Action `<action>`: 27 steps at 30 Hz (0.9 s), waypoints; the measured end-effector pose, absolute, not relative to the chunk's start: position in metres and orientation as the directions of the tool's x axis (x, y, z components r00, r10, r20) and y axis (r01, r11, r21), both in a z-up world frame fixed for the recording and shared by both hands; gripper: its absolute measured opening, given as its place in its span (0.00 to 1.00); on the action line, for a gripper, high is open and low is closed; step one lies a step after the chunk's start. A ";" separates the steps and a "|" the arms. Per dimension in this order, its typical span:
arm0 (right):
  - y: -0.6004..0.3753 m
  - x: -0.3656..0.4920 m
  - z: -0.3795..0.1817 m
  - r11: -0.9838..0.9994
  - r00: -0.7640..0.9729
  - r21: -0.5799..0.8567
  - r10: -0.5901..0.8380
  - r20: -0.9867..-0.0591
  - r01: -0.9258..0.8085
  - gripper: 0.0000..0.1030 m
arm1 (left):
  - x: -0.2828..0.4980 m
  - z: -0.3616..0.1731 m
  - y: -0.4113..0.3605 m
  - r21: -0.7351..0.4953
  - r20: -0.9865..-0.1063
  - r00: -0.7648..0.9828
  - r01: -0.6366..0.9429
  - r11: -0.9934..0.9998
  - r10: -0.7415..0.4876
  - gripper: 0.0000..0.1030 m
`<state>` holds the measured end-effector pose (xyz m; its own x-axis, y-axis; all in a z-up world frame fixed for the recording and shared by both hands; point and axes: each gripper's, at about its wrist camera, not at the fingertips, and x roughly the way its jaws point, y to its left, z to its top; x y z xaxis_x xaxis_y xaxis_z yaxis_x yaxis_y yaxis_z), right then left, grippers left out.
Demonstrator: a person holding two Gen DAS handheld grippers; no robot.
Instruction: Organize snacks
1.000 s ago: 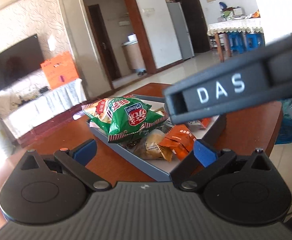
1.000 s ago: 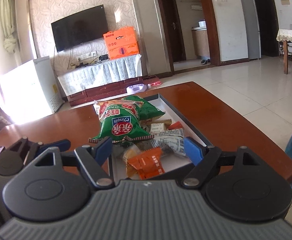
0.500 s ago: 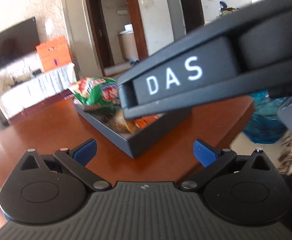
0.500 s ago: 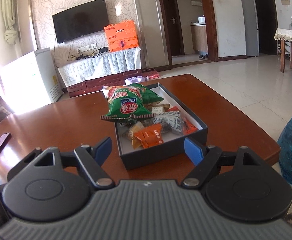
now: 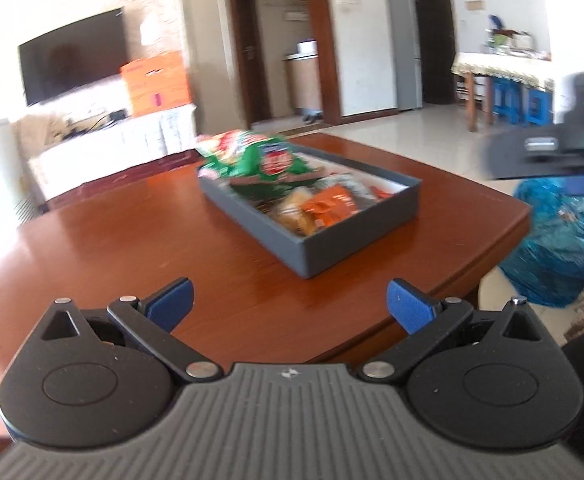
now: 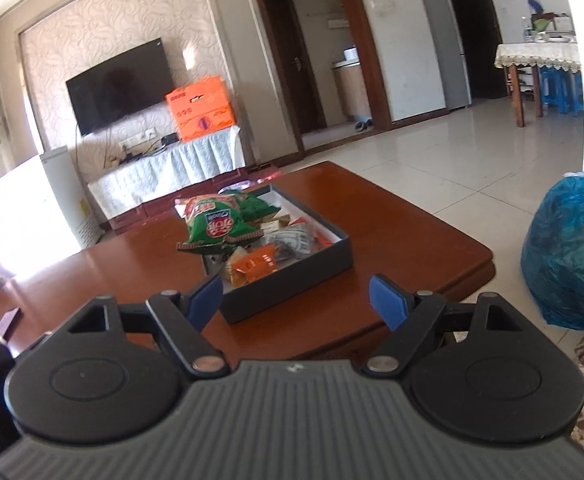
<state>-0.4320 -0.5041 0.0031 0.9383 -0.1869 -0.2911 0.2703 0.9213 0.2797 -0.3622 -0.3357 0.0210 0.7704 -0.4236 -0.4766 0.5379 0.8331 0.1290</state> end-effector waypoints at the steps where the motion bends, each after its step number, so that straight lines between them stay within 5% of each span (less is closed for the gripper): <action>1: -0.505 -0.436 0.002 0.921 0.938 0.281 -0.188 -0.292 0.272 0.83 | -0.360 0.021 -0.334 0.126 -0.480 0.775 0.524 0.842 -0.411 1.00; 27: -0.489 -0.454 -0.010 0.946 0.918 0.215 -0.152 -0.366 0.242 0.84 | -0.366 0.048 -0.325 0.071 -0.413 0.753 0.587 0.806 -0.512 1.00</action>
<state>-0.4539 -0.4889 -0.0100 0.9183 -0.1519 -0.3656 0.2421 0.9461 0.2150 -0.3658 -0.3254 0.0479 0.7529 -0.5123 -0.4131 0.5874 0.8062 0.0708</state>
